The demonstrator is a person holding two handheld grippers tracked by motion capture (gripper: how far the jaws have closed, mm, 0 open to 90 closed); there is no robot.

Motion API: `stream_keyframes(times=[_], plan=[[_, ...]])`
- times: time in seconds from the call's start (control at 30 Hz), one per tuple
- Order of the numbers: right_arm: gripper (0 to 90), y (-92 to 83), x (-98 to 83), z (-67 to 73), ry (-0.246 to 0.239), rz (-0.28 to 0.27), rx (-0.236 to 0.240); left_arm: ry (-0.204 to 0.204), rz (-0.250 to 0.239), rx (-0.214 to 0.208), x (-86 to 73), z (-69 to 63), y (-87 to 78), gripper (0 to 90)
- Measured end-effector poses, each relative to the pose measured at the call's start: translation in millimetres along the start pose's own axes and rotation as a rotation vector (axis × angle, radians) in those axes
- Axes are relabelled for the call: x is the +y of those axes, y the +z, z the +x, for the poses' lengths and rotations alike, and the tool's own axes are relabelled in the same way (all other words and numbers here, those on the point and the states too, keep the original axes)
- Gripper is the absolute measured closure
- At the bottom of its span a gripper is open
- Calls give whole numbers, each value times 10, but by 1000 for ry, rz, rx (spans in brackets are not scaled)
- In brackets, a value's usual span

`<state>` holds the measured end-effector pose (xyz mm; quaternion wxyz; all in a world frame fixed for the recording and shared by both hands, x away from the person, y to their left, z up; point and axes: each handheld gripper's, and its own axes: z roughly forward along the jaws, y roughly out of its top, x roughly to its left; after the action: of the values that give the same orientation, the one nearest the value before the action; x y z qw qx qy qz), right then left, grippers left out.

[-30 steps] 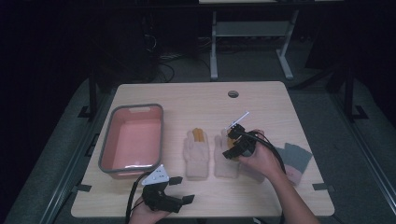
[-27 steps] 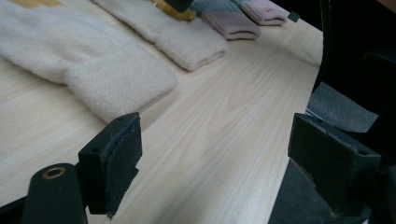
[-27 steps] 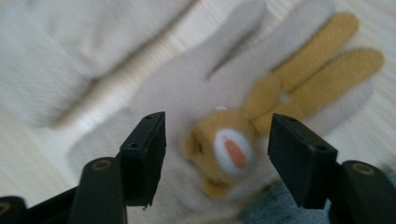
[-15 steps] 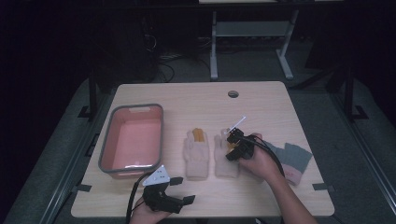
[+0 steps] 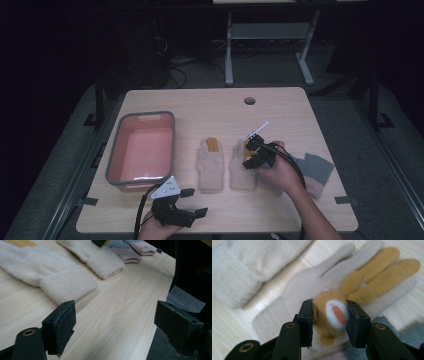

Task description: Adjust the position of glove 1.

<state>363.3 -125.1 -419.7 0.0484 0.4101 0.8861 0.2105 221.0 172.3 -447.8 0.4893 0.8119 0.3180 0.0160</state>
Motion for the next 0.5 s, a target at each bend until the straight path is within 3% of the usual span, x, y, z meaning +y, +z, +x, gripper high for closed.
stream_keyframes(times=[0.07,0.33,0.5], plan=[[604,-70,10,19,-8,-14,-7,-13,-14,0,0,-13,5,174],[605,-325,149,152,-30,-69,13,13,-17,21,8,-26,-30,175],[605,-361,278,276,-65,-87,25,3,-25,18,9,-25,-34,175]])
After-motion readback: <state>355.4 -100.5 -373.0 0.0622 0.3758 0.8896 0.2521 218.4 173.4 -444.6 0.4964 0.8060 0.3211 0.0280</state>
